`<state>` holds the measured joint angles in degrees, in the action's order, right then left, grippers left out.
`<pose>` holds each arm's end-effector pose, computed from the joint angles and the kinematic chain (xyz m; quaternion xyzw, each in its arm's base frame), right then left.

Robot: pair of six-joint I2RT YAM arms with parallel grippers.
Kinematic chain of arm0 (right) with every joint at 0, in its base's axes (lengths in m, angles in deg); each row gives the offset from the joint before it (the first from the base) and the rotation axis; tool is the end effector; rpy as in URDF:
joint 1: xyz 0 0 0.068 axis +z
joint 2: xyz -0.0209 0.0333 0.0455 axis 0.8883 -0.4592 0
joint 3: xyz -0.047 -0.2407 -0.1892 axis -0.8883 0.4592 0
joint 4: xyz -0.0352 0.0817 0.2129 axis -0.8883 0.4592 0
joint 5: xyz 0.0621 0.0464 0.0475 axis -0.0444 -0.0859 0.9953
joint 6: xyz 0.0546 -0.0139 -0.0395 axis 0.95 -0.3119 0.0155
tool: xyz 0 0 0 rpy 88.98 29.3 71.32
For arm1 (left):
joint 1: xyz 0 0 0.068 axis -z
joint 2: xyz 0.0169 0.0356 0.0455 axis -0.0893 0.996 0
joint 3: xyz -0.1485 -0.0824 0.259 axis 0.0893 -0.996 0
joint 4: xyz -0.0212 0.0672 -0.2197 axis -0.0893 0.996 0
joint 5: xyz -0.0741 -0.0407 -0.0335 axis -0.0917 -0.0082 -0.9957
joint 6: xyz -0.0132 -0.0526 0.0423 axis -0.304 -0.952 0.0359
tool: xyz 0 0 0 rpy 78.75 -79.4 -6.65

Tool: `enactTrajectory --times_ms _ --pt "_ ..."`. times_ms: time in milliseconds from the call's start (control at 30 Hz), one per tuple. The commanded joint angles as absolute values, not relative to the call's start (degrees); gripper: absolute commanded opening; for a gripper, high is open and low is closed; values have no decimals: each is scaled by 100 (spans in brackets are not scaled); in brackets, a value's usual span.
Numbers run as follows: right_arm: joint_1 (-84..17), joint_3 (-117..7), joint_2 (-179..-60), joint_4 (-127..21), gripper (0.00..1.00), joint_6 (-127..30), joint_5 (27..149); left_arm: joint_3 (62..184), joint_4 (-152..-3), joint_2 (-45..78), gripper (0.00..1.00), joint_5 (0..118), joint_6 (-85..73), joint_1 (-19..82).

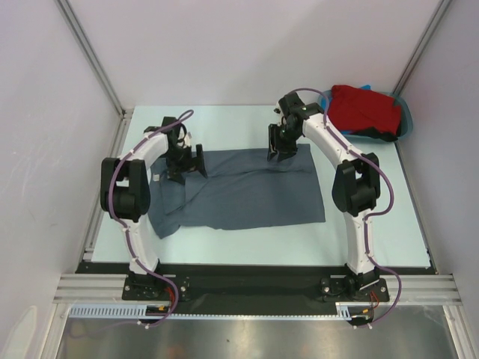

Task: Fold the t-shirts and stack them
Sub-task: Fold the tshirt

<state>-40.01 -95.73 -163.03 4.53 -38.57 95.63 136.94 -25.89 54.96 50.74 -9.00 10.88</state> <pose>0.4186 0.1901 0.2763 -0.0773 0.9677 0.1875 0.1495 0.3826 -0.0542 0.2194 -0.0598 0.9822 -0.1581 0.0819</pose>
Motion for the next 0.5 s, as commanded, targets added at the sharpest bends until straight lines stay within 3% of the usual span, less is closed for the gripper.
enactTrajectory --times_ms 0,167,233,300,400,467 --pt "-4008 -9782 -16314 501 47 -3939 9557 13690 -2773 5476 96 4898 -906 1075" --pt "-4025 -9791 -16341 509 47 -3939 9566 13638 -2790 5520 81 4924 -933 1075" --pt "-4025 -9782 -16341 518 47 -3939 9557 13646 -2782 5537 68 4915 -933 1075" --pt "-4034 -9774 -16323 536 46 -3939 9539 13638 -2791 5564 65 4915 -933 1075" --pt "-4034 -9756 -16332 553 46 -3939 9530 13638 -2747 5564 43 4933 -933 1075" --pt "-4034 -9730 -16323 545 46 -3939 9530 13638 -2738 5573 42 4968 -933 1075"
